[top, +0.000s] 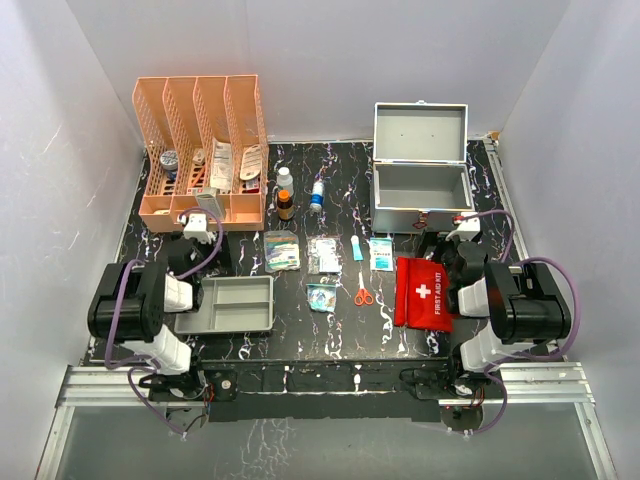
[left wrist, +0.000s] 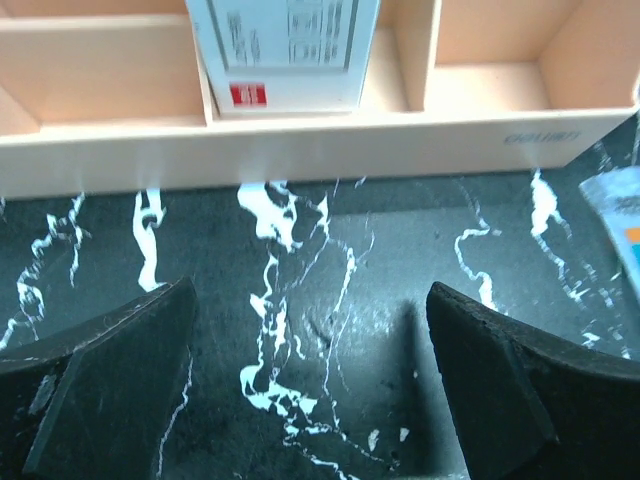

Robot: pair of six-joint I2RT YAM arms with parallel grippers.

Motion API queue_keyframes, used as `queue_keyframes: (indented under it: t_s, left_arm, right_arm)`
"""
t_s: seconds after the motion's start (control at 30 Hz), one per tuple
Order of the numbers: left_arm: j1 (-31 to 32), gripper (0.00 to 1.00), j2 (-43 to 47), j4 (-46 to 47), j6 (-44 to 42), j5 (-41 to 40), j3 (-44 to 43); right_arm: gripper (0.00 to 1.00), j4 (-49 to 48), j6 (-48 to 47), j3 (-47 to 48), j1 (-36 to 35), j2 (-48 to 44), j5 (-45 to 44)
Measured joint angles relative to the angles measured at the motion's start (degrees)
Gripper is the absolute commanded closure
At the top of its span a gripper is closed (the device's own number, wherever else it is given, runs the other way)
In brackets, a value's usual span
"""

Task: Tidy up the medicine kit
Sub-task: Pick up the medicine pouch from the center of the board.

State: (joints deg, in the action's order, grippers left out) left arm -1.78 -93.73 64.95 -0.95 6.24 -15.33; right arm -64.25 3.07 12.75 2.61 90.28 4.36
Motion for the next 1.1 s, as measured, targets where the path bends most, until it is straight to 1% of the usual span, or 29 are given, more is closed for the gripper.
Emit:
queue_keyframes:
  t_s: [0.07,0.13,0.17,0.33,0.4,0.5,0.63,0.73,0.83,0.9,1.0,1.1]
  left_arm:
    - [0.0,0.01,3.5,-6.4,-0.3,0.7,-2.2]
    - [0.0,0.01,8.0,-12.1,-0.7,1.0,-4.7]
    - [0.0,0.01,10.4,-14.6,-1.0,1.2,-5.5]
    - [0.0,0.01,23.5,-27.2,-2.4,4.1,-7.4]
    - [0.0,0.02,27.8,-34.5,-2.8,6.1,-9.4]
    - [0.0,0.07,30.6,-45.3,-2.7,8.9,-15.1]
    - [0.2,0.16,30.1,-57.1,-1.6,13.1,-23.4]
    - [2.0,0.19,27.4,-64.3,-0.4,16.3,-30.1]
    - [6.8,0.2,23.1,-69.4,0.8,18.7,-36.8]
    - [11.5,0.2,19.6,-71.6,1.6,20.0,-41.1]
    - [18.3,0.22,15.0,-74.0,2.8,21.7,-46.1]
    - [23.2,0.25,10.9,-74.9,4.3,23.2,-49.6]
  right_arm:
    - [0.02,2.9,0.3,0.2,0.0,-1.8,-1.8]
    - [0.02,8.6,0.8,1.7,0.0,-5.3,-4.1]
    - [0.02,9.7,1.0,2.2,0.0,-6.2,-4.6]
    - [0.02,20.5,2.7,4.5,0.0,-15.8,-7.5]
    - [0.03,28.2,4.3,6.1,0.0,-19.8,-8.4]
    - [0.11,41.0,6.3,11.9,0.0,-22.8,-8.5]
    - [0.17,56.4,8.4,20.6,0.0,-23.3,-7.1]
    - [0.21,66.3,9.4,25.0,0.0,-23.3,-6.3]
    - [0.25,74.8,10.4,27.2,0.0,-23.3,-5.4]
    - [0.27,79.8,11.1,27.8,0.0,-23.4,-4.5]
    - [0.28,86.0,12.2,28.1,0.0,-24.2,-3.9]
    - [0.32,90.5,13.6,28.1,0.0,-25.8,-3.9]
